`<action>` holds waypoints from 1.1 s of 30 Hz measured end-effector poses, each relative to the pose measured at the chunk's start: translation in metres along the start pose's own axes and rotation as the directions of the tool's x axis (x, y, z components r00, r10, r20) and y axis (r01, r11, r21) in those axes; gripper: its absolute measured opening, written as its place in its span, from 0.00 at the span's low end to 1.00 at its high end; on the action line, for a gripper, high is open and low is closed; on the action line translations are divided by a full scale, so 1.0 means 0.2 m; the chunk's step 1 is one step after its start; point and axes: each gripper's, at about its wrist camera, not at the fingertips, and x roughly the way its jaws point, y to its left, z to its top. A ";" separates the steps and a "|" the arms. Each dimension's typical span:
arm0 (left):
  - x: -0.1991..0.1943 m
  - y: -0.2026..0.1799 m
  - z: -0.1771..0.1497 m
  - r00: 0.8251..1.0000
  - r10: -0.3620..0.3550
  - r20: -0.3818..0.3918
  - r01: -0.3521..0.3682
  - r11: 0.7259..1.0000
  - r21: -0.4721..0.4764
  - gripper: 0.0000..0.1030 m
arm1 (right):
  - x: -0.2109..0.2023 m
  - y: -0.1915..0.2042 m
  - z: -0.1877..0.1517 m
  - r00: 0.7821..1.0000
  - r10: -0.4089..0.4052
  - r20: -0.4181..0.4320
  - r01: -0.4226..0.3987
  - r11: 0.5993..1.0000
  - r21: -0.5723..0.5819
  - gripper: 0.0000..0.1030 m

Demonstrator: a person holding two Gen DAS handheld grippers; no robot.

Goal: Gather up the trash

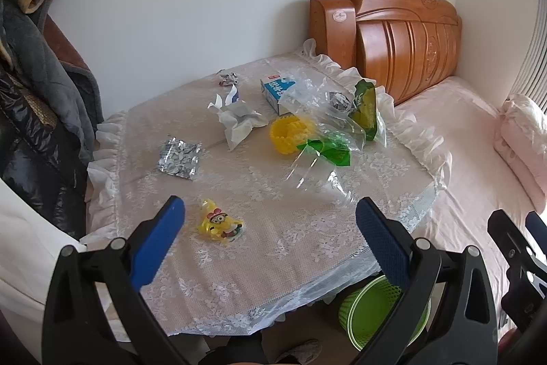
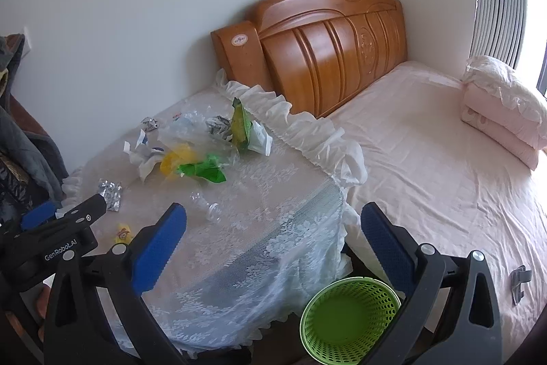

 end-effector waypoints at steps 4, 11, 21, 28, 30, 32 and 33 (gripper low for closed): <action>0.02 0.02 0.00 1.000 0.002 -0.008 -0.002 1.000 -0.011 0.93 | 0.02 0.02 0.01 1.000 0.003 -0.009 -0.003 1.000 -0.007 0.98; 0.06 0.05 0.03 1.000 0.005 -0.024 -0.006 1.000 -0.027 0.93 | 0.06 0.05 0.02 1.000 0.004 -0.022 -0.005 1.000 -0.019 0.98; 0.10 0.09 0.04 0.999 0.006 -0.042 -0.007 0.999 -0.040 0.93 | 0.10 0.11 0.03 0.999 0.007 -0.033 -0.008 0.999 -0.036 0.98; 0.11 0.12 0.06 0.999 0.005 -0.041 -0.006 0.999 -0.038 0.93 | 0.11 0.13 0.04 0.999 0.006 -0.031 -0.008 0.999 -0.036 0.98; 0.12 0.12 0.07 0.999 0.004 -0.042 -0.006 0.999 -0.038 0.93 | 0.12 0.13 0.04 0.999 0.007 -0.032 -0.008 0.999 -0.033 0.98; 0.12 0.13 0.07 0.999 0.003 -0.043 -0.005 0.999 -0.037 0.93 | 0.12 0.14 0.04 0.999 0.005 -0.032 -0.006 0.999 -0.032 0.98; 0.13 0.13 0.07 0.999 0.003 -0.043 -0.005 0.999 -0.036 0.93 | 0.12 0.14 0.04 0.999 0.005 -0.031 -0.006 0.999 -0.032 0.98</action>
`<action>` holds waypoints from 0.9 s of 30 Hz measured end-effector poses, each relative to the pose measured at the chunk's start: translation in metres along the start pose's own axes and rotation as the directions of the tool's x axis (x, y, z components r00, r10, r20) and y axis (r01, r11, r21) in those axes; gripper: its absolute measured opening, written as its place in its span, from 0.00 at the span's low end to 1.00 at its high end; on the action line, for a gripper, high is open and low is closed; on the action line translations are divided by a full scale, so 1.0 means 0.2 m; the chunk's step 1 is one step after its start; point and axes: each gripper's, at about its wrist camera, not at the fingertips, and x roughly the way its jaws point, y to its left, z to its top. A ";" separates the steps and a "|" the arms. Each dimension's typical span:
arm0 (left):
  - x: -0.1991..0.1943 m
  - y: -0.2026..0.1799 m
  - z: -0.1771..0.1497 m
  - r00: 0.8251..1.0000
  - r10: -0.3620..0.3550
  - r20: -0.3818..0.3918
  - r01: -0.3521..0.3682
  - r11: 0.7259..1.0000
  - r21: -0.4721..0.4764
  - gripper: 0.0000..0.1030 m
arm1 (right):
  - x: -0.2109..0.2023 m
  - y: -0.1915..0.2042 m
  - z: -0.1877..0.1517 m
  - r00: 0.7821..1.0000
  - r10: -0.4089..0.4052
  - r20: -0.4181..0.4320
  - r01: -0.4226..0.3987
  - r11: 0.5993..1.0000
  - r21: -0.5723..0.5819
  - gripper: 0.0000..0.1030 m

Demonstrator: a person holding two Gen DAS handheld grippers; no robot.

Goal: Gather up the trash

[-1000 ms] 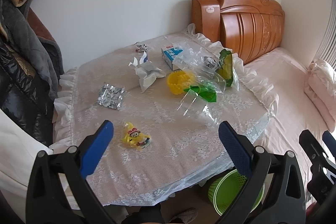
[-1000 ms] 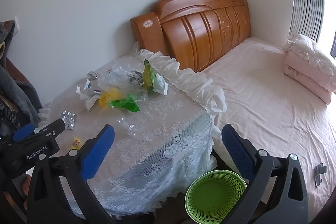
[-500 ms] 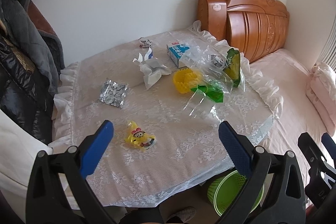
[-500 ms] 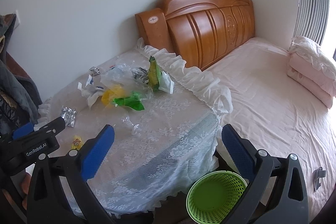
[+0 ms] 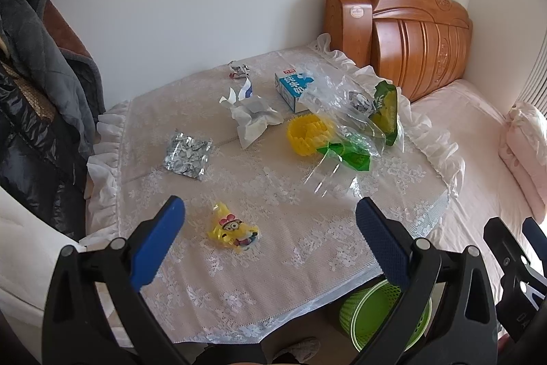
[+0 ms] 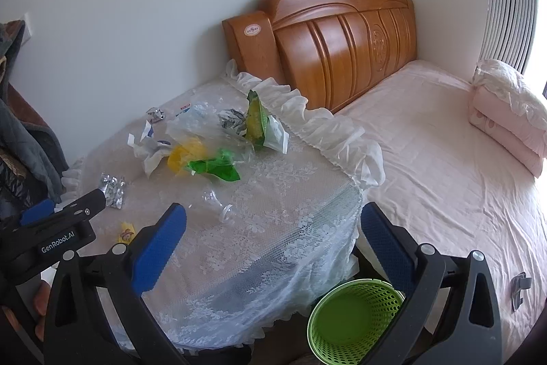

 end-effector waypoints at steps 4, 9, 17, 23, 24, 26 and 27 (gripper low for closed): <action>0.01 0.02 0.01 1.000 -0.001 0.001 0.001 1.000 0.003 0.93 | 0.00 0.00 0.00 1.000 -0.002 0.000 0.002 1.000 0.000 0.98; 0.01 0.00 0.02 1.000 0.001 0.000 -0.001 1.000 0.005 0.93 | 0.00 0.01 0.00 1.000 -0.002 -0.001 0.002 1.000 0.000 0.98; 0.01 0.00 0.02 1.000 0.003 0.003 -0.003 1.000 0.005 0.93 | 0.00 0.02 0.01 1.000 -0.003 0.004 0.003 1.000 -0.005 0.98; 0.02 0.01 0.04 1.000 0.003 0.003 -0.003 1.000 0.003 0.93 | 0.00 0.02 0.00 1.000 -0.005 0.004 0.005 1.000 -0.006 0.98; 0.02 0.01 0.04 1.000 0.003 0.003 -0.003 1.000 0.003 0.93 | 0.00 0.02 0.00 1.000 -0.003 0.005 0.003 1.000 -0.004 0.98; 0.03 0.01 0.04 1.000 0.004 0.003 -0.004 1.000 0.003 0.93 | 0.00 0.02 0.00 1.000 0.001 0.002 -0.001 1.000 0.001 0.98; 0.01 0.00 0.03 1.000 0.003 0.002 -0.003 1.000 0.005 0.93 | 0.00 0.03 0.00 1.000 0.004 0.002 -0.004 1.000 0.003 0.98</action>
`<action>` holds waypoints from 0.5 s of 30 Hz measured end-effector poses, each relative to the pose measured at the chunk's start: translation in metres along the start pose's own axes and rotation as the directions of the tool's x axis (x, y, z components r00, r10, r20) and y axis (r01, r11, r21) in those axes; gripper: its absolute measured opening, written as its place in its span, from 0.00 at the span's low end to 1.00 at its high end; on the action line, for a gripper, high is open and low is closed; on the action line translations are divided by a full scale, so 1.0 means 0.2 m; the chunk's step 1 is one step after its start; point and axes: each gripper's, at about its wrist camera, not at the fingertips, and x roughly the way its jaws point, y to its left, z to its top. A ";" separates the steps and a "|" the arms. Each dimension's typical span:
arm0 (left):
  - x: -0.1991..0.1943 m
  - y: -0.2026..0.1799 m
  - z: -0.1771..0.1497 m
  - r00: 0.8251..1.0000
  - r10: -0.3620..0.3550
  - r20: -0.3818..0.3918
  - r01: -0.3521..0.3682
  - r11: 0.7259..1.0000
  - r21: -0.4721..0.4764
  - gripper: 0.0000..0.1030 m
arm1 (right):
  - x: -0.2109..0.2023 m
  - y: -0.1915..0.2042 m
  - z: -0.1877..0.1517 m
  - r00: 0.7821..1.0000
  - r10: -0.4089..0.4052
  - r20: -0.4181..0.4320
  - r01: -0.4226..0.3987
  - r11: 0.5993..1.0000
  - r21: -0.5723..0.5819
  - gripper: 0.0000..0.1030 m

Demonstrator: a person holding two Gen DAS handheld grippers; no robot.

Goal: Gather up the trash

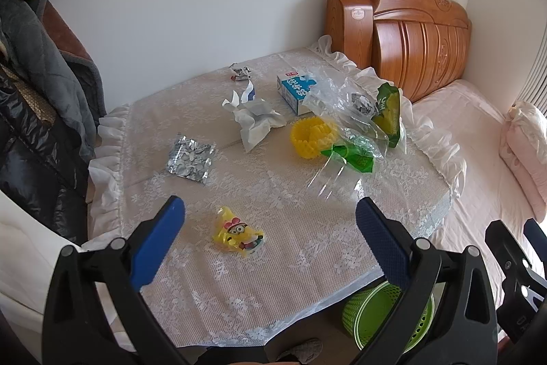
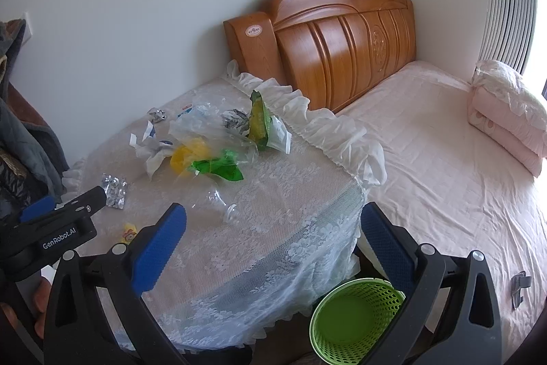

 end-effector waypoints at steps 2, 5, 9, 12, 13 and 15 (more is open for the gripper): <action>0.00 0.00 0.00 1.000 0.001 -0.004 -0.001 1.000 0.000 0.93 | 0.00 0.00 -0.01 1.000 0.003 -0.001 -0.003 1.000 0.004 0.98; 0.01 0.01 0.00 1.000 0.004 -0.011 -0.004 1.000 -0.004 0.93 | -0.01 -0.01 -0.02 1.000 0.008 -0.005 -0.008 1.000 0.008 0.98; 0.00 0.03 -0.06 1.000 0.016 -0.016 -0.016 1.000 -0.010 0.93 | -0.01 -0.02 -0.04 1.000 0.016 -0.023 -0.016 1.000 0.015 0.98; 0.02 0.05 -0.12 0.999 0.023 -0.026 -0.023 1.000 -0.002 0.93 | 0.01 -0.02 -0.06 0.999 0.022 -0.041 -0.022 1.000 0.014 0.98; 0.03 0.06 -0.14 0.999 0.028 -0.030 -0.028 1.000 -0.002 0.93 | 0.02 -0.02 -0.07 0.999 0.023 -0.048 -0.023 1.000 0.011 0.98; 0.05 0.10 -0.19 0.998 0.028 -0.049 -0.029 0.999 -0.013 0.93 | 0.04 -0.02 -0.10 0.997 0.024 -0.069 -0.024 1.000 0.000 0.98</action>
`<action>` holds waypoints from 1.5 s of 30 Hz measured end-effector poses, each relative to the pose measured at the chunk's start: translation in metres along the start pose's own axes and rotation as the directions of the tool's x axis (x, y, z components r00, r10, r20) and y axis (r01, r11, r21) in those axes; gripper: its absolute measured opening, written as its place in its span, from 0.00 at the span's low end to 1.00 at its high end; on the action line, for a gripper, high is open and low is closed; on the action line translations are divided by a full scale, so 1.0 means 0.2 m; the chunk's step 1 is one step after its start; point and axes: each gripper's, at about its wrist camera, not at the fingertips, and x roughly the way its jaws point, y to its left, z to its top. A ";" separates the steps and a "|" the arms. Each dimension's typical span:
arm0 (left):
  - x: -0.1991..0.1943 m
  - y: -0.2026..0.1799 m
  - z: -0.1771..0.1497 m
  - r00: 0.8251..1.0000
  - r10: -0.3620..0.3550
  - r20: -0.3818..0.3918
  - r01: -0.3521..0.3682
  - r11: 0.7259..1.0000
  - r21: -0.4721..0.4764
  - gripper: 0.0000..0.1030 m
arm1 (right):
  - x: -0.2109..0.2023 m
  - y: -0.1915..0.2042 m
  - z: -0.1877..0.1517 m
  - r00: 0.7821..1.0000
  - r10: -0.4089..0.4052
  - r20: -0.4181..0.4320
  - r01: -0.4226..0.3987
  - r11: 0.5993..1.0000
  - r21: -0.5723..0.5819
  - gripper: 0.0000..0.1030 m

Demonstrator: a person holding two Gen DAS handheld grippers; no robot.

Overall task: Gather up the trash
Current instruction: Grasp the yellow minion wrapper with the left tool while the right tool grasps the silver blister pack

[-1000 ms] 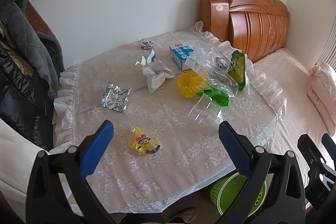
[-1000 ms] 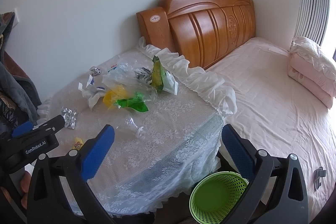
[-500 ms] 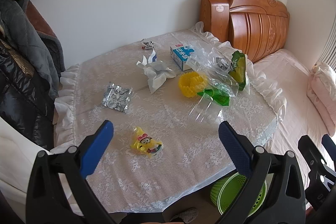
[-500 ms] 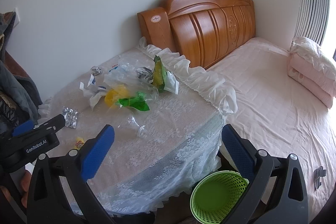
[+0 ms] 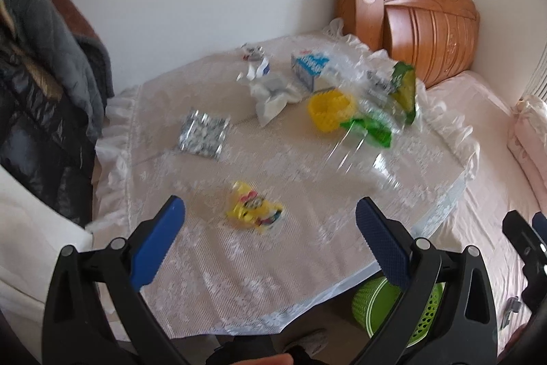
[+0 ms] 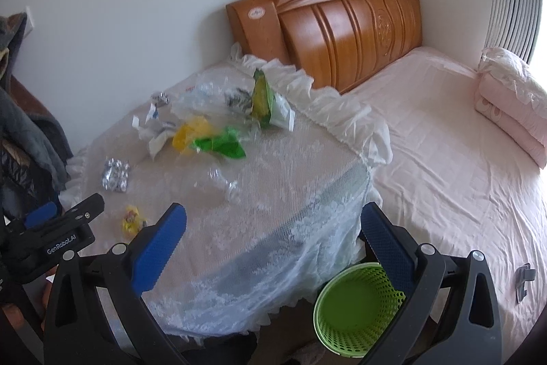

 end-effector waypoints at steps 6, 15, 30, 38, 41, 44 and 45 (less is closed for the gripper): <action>0.10 0.14 -0.18 0.995 -0.001 -0.100 -0.005 0.999 -0.054 0.93 | 0.08 0.00 -0.12 0.997 0.023 -0.069 -0.025 0.999 -0.032 0.98; 0.19 0.25 -0.39 0.986 0.038 -0.163 -0.051 0.996 -0.078 0.93 | 0.24 0.05 -0.26 0.981 0.085 -0.173 -0.098 0.993 -0.068 0.98; 0.75 0.10 -0.11 0.977 0.036 -0.212 -0.038 0.999 -0.009 0.80 | 0.30 0.08 -0.19 0.985 -0.003 -0.173 -0.002 1.000 -0.029 0.98; 0.76 0.10 -0.09 0.981 0.007 -0.192 0.003 0.999 0.052 0.50 | 0.37 0.14 -0.14 0.983 0.004 -0.181 -0.009 1.000 -0.025 0.98; 0.74 0.13 -0.10 0.983 -0.002 -0.183 0.013 0.998 0.056 0.45 | 0.40 0.21 -0.13 0.981 0.038 -0.188 -0.047 0.998 -0.044 0.98; 0.67 0.24 -0.09 0.986 -0.030 -0.165 0.036 0.999 0.029 0.45 | 0.42 0.32 -0.09 0.978 0.093 -0.189 -0.109 0.991 -0.078 0.98; 0.63 0.30 -0.08 0.988 -0.033 -0.148 0.036 0.999 0.017 0.45 | 0.44 0.36 -0.07 0.975 0.112 -0.190 -0.131 0.987 -0.088 0.98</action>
